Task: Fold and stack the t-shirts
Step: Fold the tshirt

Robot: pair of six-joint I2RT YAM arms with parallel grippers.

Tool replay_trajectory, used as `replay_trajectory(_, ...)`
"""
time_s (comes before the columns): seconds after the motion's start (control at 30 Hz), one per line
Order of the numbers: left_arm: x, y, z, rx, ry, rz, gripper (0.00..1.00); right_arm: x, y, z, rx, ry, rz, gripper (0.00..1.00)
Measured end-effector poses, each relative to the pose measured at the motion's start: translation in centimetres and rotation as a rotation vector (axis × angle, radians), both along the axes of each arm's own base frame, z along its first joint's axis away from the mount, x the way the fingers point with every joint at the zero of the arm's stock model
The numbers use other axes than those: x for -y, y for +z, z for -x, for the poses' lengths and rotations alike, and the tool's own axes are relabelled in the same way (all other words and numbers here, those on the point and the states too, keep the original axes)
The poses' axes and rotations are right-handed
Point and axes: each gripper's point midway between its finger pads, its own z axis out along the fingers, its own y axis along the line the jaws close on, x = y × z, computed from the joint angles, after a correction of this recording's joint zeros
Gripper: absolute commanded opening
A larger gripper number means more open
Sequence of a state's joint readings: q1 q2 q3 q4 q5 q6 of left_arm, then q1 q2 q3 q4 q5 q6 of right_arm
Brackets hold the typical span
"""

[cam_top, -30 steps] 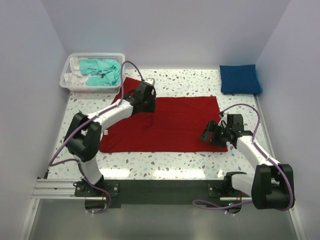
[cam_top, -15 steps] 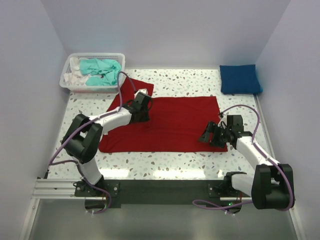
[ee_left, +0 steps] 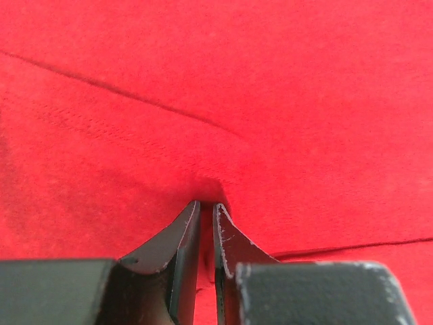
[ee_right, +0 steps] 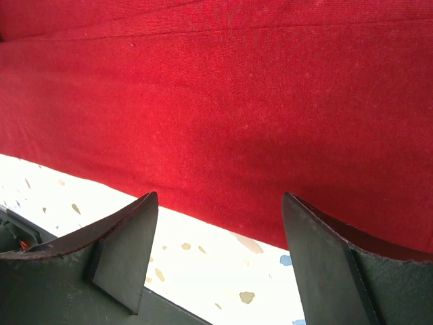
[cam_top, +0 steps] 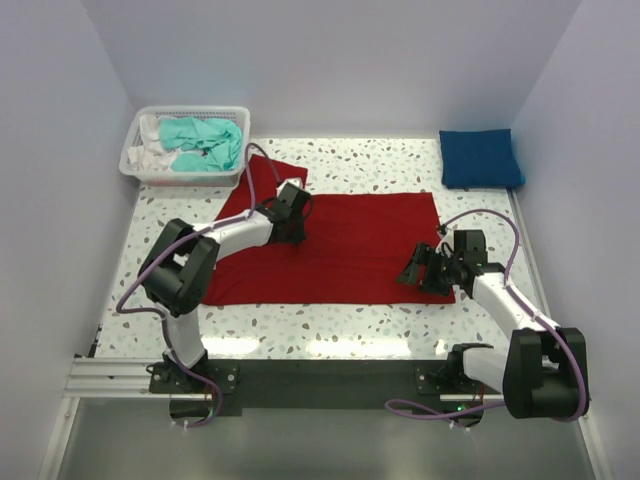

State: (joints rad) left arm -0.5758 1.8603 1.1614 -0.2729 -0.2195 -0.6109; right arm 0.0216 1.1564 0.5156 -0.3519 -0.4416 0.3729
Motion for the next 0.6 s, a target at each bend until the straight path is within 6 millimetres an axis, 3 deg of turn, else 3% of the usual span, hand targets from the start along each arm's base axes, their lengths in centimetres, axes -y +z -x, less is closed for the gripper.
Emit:
replay_trajectory(0.27,1.2,1.1,-1.0,0.029,-0.004,0.024,0.18,0.0,0.0,0.0,-0.001,0.0,0.0,0.77)
replay_trajectory(0.5,1.5,-1.0,-0.9,-0.007,-0.008,0.012,0.18,0.0,-0.1,0.0,-0.006,0.0,0.0,0.77)
replay_trajectory(0.6,1.9,-0.9,-1.1,-0.003,-0.01,0.025,0.18,0.0,-0.3,0.1,-0.013,0.0,0.0,0.77)
